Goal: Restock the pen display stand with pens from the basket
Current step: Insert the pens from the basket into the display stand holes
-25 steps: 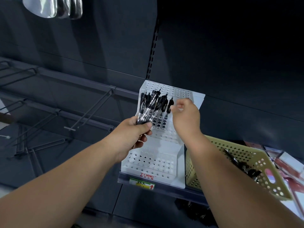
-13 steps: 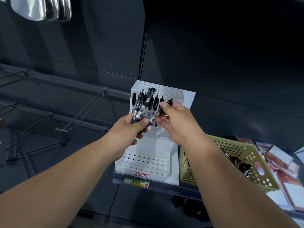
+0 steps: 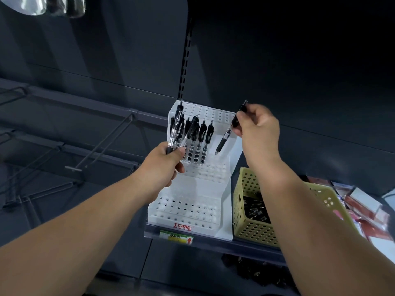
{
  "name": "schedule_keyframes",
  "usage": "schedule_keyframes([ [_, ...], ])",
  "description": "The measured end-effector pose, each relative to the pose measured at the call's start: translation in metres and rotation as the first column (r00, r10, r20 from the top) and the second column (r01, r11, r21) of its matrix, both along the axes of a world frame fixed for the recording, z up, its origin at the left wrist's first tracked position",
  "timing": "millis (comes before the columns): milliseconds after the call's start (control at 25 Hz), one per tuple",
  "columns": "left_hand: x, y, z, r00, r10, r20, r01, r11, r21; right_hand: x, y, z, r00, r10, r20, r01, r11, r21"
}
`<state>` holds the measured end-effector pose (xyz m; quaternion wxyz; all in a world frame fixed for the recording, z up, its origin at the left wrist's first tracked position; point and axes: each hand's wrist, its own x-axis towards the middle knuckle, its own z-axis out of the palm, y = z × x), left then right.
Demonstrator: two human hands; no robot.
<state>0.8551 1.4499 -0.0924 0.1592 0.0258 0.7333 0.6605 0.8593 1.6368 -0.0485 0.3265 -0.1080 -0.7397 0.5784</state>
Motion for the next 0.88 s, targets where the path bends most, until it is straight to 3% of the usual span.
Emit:
schedule_keyframes([
  [480,-0.009,0.0,-0.009,1.0,-0.022,-0.009,0.022,1.0,-0.007,-0.025,-0.006,-0.042,0.984,0.008,0.179,-0.035,0.988,0.15],
  [880,-0.006,-0.002,-0.008,0.996,-0.011,0.086,0.006,0.998,0.057,-0.026,-0.007,-0.043,0.949,-0.144,0.282,0.04,0.938,0.345],
])
